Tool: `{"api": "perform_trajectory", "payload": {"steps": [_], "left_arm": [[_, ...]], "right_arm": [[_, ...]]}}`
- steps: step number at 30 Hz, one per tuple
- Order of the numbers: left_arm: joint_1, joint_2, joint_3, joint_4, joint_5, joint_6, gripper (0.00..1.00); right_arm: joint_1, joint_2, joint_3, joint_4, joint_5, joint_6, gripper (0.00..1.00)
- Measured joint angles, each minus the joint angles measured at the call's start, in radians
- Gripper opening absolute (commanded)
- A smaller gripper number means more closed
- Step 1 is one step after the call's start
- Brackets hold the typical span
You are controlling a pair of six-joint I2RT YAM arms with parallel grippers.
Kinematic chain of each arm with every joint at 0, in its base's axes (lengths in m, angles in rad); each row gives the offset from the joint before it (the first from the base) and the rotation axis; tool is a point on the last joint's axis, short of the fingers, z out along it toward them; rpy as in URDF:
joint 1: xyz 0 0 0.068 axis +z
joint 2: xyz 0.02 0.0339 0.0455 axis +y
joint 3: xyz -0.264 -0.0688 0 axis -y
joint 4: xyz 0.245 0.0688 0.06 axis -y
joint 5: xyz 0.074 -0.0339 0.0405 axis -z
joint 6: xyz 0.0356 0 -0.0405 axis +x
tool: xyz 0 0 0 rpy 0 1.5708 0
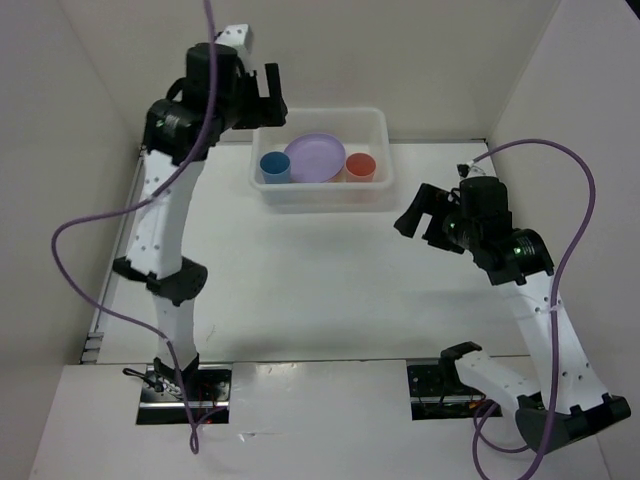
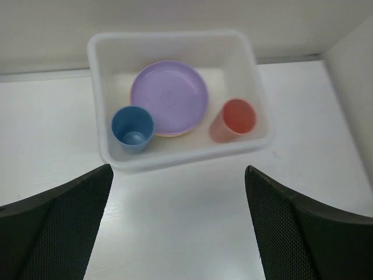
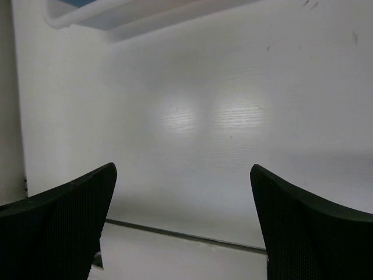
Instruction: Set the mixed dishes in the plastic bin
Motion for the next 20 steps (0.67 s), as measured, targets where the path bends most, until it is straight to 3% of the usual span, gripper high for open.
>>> {"api": "perform_trajectory", "payload": {"steps": [6, 9, 12, 16, 20], "left_arm": [[-0.093, -0.401, -0.168, -0.048, -0.045, -0.051, 1.00], [-0.083, -0.629, -0.400, -0.043, -0.084, -0.077, 1.00], [-0.081, -0.871, -0.749, 0.012, -0.104, -0.101, 1.00], [-0.077, -1.040, -1.072, 0.038, -0.096, -0.130, 1.00], [-0.076, -1.073, -1.258, 0.048, -0.077, -0.157, 1.00]], "right_arm": [[-0.006, -0.068, -0.130, 0.090, -0.117, 0.021, 1.00], [-0.008, -0.099, -0.188, 0.139, -0.173, 0.032, 1.00], [-0.008, -0.136, -0.237, 0.197, -0.235, 0.054, 1.00], [-0.009, -0.203, -0.267, 0.275, -0.293, 0.079, 1.00], [-0.009, -0.241, -0.265, 0.314, -0.329, 0.071, 1.00]]}}
